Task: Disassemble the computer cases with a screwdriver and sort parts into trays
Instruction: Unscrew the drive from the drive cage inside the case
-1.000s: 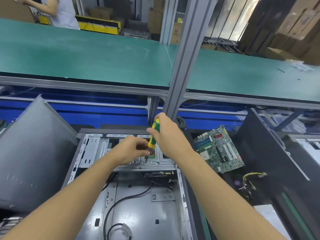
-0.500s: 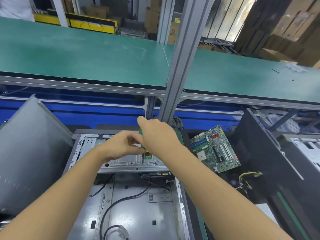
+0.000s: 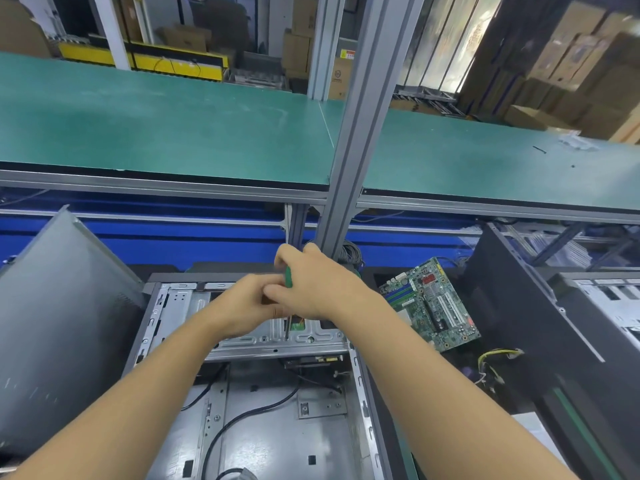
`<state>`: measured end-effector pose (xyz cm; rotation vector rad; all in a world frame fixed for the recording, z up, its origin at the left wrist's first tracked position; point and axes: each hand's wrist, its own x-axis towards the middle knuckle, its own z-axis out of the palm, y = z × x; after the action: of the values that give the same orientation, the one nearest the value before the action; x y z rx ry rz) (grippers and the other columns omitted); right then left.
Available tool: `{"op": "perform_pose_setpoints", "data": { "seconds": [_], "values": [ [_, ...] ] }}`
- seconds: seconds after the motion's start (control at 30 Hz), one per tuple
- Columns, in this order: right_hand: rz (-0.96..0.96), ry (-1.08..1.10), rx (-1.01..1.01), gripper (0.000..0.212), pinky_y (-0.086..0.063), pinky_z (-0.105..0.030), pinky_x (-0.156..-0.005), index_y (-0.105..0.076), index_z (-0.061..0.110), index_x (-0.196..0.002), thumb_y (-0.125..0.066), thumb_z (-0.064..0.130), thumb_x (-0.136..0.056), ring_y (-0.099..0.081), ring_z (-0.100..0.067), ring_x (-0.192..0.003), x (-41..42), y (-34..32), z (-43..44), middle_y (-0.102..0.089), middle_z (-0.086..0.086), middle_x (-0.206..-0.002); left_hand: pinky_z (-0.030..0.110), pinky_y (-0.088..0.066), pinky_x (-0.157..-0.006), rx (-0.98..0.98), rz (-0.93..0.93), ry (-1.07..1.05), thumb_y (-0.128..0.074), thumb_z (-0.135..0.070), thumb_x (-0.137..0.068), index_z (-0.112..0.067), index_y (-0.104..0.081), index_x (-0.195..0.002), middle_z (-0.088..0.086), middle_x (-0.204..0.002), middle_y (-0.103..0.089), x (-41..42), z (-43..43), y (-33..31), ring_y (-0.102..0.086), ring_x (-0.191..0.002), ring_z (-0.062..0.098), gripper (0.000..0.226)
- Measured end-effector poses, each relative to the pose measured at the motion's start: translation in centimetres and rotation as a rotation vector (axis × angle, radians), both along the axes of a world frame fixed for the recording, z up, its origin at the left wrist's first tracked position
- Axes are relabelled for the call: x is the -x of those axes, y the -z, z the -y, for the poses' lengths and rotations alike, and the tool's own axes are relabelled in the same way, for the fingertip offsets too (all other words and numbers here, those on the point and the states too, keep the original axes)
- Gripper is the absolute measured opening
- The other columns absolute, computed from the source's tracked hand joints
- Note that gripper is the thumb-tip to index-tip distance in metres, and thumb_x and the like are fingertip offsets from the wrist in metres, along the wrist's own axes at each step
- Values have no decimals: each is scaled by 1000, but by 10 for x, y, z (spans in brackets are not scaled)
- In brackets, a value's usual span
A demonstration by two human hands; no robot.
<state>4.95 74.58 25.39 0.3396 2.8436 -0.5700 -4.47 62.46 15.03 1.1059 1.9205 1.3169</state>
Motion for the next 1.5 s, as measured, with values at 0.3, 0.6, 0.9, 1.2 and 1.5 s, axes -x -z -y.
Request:
{"op": "perform_pose_setpoints", "data": {
  "seconds": [0.3, 0.6, 0.9, 1.2, 1.5],
  "values": [
    [-86, 37, -97, 14, -41, -38, -67, -45, 15, -113, -44, 26, -104, -56, -30, -85, 3, 3, 3, -53, -8, -99, 31, -57, -79, 45, -44, -114, -89, -25, -71, -31, -64, -91, -4, -92, -71, -4, -10, 9, -68, -87, 13, 33],
    [87, -126, -25, 17, -36, -37, -79, -57, 24, -93, -52, 7, -93, -40, -27, -108, 4, -16, -2, -41, -3, -114, 14, -50, -76, -55, 63, -62, -72, -3, -88, -42, -73, -85, -10, -92, -76, -4, 1, 3, -70, -87, 2, 39],
    [-43, 156, -251, 54, -43, -39, -68, -48, 13, -114, -36, 63, -99, -48, -29, -83, 7, -3, -5, -45, -4, -92, 18, -45, -66, 67, -177, -226, -85, -39, -74, -48, -56, -92, -16, -83, -62, -7, -12, 15, -57, -76, -1, 36],
    [-25, 32, -23, 18, -32, -29, -52, -53, 25, -110, -51, 33, -94, -50, -15, -72, 7, -3, -12, -49, 7, -82, 26, -53, -88, -48, 76, -54, -73, -10, -89, -39, -71, -98, -4, -101, -75, -2, -2, 4, -71, -98, 12, 30],
    [4, 23, -121, 35, -42, -37, -67, -49, 24, -116, -45, 54, -97, -54, -26, -86, 5, -5, -9, -52, -1, -98, 41, -56, -71, 82, -143, -203, -84, -48, -66, -40, -59, -95, -3, -86, -68, -11, -17, 8, -63, -79, 22, 39]
  ]
}}
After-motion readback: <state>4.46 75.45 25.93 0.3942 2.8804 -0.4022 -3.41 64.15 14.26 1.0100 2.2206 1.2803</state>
